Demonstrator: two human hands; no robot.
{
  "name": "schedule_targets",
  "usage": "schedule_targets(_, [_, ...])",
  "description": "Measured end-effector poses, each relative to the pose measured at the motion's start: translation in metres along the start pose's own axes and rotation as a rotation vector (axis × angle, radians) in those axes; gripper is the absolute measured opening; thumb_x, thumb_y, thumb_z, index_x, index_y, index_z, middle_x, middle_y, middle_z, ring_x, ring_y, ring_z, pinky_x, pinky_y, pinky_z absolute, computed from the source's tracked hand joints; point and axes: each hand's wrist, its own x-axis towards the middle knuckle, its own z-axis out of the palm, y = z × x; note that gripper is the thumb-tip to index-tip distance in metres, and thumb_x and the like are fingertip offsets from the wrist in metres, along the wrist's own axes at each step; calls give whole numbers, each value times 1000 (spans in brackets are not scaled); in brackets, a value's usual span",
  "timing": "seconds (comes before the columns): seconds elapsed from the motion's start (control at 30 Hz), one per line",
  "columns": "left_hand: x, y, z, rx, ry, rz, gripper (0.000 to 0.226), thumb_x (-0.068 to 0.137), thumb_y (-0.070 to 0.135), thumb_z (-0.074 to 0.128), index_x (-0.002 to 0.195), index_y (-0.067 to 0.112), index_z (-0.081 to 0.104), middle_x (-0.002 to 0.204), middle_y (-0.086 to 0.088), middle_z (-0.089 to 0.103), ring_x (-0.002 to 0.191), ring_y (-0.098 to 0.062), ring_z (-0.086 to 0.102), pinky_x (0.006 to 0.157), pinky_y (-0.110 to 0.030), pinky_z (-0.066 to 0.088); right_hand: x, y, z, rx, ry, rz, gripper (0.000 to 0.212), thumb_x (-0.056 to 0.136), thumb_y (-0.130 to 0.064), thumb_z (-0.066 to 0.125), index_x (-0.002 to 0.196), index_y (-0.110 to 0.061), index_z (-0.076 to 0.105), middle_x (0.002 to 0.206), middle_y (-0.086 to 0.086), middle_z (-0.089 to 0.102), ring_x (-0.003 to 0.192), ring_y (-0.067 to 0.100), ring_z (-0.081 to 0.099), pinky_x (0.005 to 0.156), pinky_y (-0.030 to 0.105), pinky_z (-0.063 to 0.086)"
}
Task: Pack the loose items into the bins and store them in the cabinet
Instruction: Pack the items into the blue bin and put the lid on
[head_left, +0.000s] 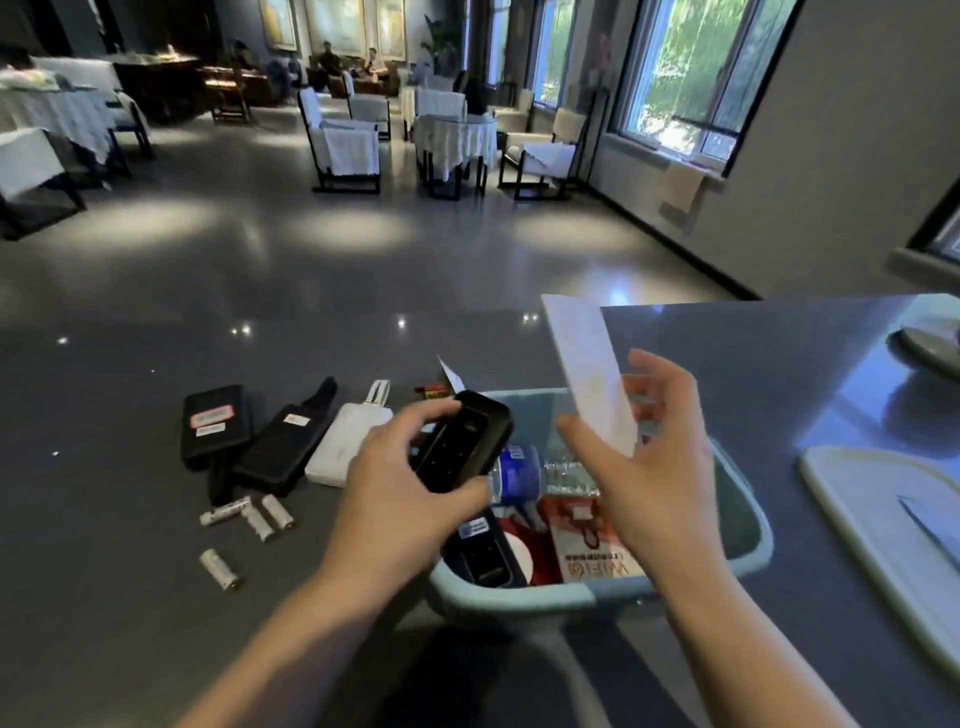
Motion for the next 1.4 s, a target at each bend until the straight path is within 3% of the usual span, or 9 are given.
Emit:
schedule_targets(0.17, [6, 5, 53, 205, -193, -10, 60, 54, 30, 70, 105, 54, 48, 107, 19, 60, 99, 1, 55, 81, -23, 49, 14, 30, -38, -38, 33, 18, 65, 70, -26, 79, 122, -39, 43, 112, -13, 54, 101, 5, 52, 86, 32, 46])
schedule_targets(0.27, [6, 5, 63, 476, -278, -19, 60, 60, 34, 70, 115, 43, 48, 108, 17, 57, 107, -11, 48, 87, -34, 47, 18, 44, -45, -27, -13, 38, 67, 70, -27, 79, 126, -36, 43, 113, -14, 53, 101, 5, 51, 86, 35, 47])
schedule_targets(0.47, [5, 2, 70, 928, -377, -79, 72, 52, 54, 71, 116, 33, 47, 106, 6, 61, 102, -21, 55, 81, -34, 46, 32, 58, -47, -56, -96, 21, 68, 71, -29, 78, 129, -35, 41, 114, -15, 50, 104, 8, 50, 87, 35, 45])
schedule_targets(0.63, [6, -2, 79, 1174, -532, -87, 73, 66, 56, 66, 129, 29, 41, 131, -6, 45, 115, -27, 48, 91, -36, 38, 36, 73, -41, -56, -152, 11, 66, 71, -28, 77, 126, -35, 40, 114, -17, 48, 109, 9, 47, 93, 38, 44])
schedule_targets(0.77, [8, -2, 80, 1169, -497, -128, 65, 71, 62, 60, 125, 29, 48, 129, -6, 44, 116, -30, 46, 96, -38, 35, 37, 87, -36, -132, -257, 3, 60, 71, -28, 78, 118, -38, 41, 115, -16, 47, 111, 10, 46, 88, 32, 44])
schedule_targets(0.97, [14, -7, 75, 1384, -354, -35, 79, 74, 80, 40, 122, 19, 58, 125, -4, 47, 126, -24, 33, 115, -49, 2, 55, 98, -27, -296, -549, -16, 57, 69, -39, 80, 117, -37, 49, 116, -16, 46, 108, 8, 45, 81, 25, 39])
schedule_targets(1.07, [18, -9, 68, 1323, -296, -23, 72, 76, 78, 40, 118, 23, 61, 125, -1, 48, 126, -22, 33, 115, -47, 3, 68, 100, -20, -304, -645, -60, 50, 67, -38, 82, 107, -40, 53, 117, -18, 53, 109, 7, 47, 85, 28, 42])
schedule_targets(1.2, [26, -16, 62, 927, -123, 52, 46, 86, 54, 52, 124, 27, 54, 140, 6, 41, 131, -16, 33, 112, -32, 18, 86, 106, -7, -295, -755, -119, 26, 79, -30, 75, 97, -39, 59, 108, -22, 57, 102, 1, 51, 87, 23, 40])
schedule_targets(1.4, [32, -22, 55, 701, -77, -44, 58, 90, 40, 54, 143, 26, 34, 160, 5, 3, 146, -12, -2, 117, -32, 13, 104, 107, 12, -356, -628, -285, 13, 93, -21, 56, 99, -32, 54, 102, -11, 61, 96, 4, 56, 83, 24, 47])
